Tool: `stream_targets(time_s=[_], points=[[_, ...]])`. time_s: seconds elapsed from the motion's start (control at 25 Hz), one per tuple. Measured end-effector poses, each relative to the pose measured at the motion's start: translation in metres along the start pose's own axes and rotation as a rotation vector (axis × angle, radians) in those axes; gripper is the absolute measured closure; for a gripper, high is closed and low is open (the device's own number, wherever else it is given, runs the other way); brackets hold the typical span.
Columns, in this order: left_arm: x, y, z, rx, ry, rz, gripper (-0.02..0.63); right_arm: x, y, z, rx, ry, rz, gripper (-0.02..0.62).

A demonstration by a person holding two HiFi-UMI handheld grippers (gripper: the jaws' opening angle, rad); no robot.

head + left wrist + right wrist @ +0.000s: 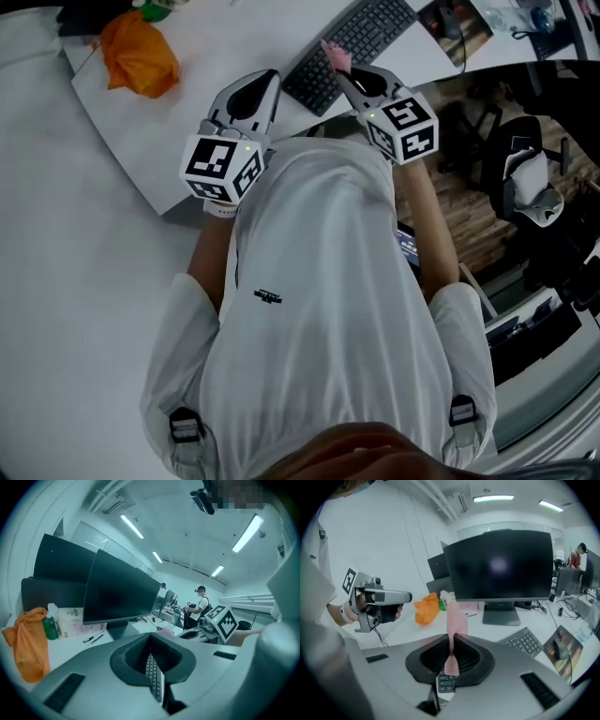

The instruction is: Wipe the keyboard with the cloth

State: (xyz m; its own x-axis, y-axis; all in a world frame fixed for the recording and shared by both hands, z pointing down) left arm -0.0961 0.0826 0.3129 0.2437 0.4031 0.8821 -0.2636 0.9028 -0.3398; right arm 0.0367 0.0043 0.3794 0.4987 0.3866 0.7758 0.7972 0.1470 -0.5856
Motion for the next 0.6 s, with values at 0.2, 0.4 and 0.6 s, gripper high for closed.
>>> stream_targets(time_s=[0.2, 0.4, 0.6], points=[[-0.025, -0.013, -0.017, 0.062, -0.023, -0.034, 0.587, -0.032, 0.052, -0.028, 0.126, -0.028, -0.151, 0.565], [-0.027, -0.022, -0.031, 0.141, -0.05, -0.078, 0.586, -0.035, 0.103, -0.039, 0.277, -0.051, -0.307, 0.563], [-0.047, -0.031, -0.044, 0.183, -0.075, -0.12, 0.588, -0.035, 0.152, -0.042, 0.423, -0.046, -0.454, 0.565]])
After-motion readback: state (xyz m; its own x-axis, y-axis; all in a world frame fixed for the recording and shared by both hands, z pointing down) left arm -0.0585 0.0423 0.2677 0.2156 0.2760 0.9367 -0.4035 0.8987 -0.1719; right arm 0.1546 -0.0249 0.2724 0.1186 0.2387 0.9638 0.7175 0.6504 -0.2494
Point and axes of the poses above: the fingertips, and each gripper's own axes: y backward along the fingers, z to its left, x out of its underside, the point moved 4 cm from there along y, backward along the fingers, and after that the axes turned 2 degrees about -z, right-handed, at the moved point
